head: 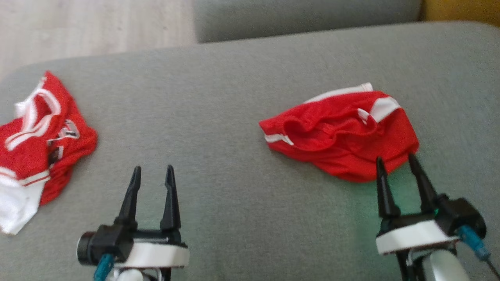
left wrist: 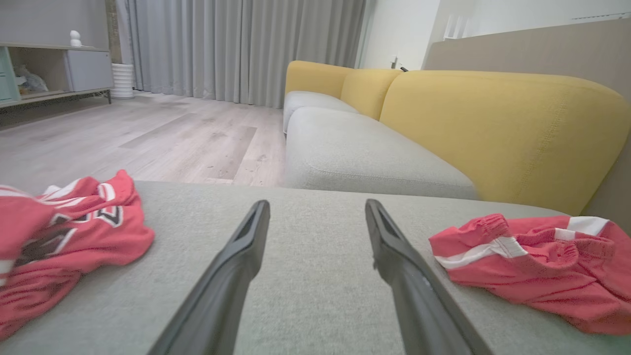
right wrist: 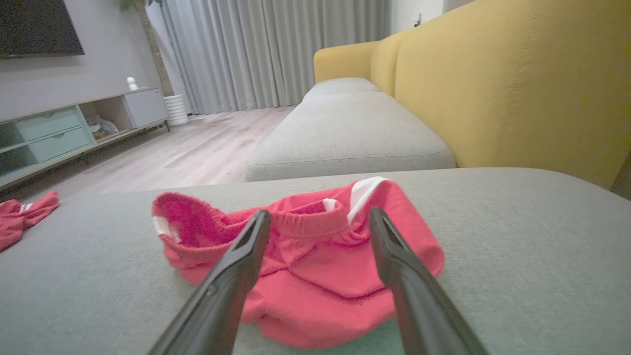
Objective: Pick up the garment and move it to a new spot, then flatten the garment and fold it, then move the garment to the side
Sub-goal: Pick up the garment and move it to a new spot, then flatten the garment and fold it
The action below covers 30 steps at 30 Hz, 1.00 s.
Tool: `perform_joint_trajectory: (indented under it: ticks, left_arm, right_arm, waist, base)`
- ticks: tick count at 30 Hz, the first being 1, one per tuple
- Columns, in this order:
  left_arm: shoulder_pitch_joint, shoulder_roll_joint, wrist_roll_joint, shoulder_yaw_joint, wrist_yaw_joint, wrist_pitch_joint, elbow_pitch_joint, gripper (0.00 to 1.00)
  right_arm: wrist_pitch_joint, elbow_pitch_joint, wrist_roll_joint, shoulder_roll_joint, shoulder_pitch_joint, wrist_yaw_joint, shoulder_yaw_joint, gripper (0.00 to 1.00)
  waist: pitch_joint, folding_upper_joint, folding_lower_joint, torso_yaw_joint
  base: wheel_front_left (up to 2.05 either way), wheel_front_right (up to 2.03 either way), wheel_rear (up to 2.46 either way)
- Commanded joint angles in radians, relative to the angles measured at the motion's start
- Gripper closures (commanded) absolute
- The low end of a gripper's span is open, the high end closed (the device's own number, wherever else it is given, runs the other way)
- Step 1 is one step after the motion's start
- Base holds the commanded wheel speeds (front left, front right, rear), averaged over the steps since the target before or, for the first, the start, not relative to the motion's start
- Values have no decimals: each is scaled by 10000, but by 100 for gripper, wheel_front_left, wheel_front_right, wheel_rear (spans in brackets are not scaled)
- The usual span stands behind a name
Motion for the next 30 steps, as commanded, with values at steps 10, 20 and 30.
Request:
perform_joint_trajectory:
  ticks: [10, 20, 30]
  left_arm:
    - [462, -58, -135, 175, -156, -93, -250, 0]
    - [473, -59, -148, 92, -115, -93, -141, 0]
    - [434, -60, -58, 26, -50, -93, -113, 0]
  right_arm:
    - [4, -276, -392, -30, 472, 67, 363, 0]
    - [4, -304, -372, -30, 497, 67, 365, 0]
    - [4, -297, -388, -30, 485, 67, 373, 0]
  waist:
    - [-923, 0, 2, 756]
    - [-973, 0, 2, 753]
    - [-960, 0, 2, 808]
  base:
    - [0, 0, 0]
    - [0, 0, 0]
    - [0, 0, 0]
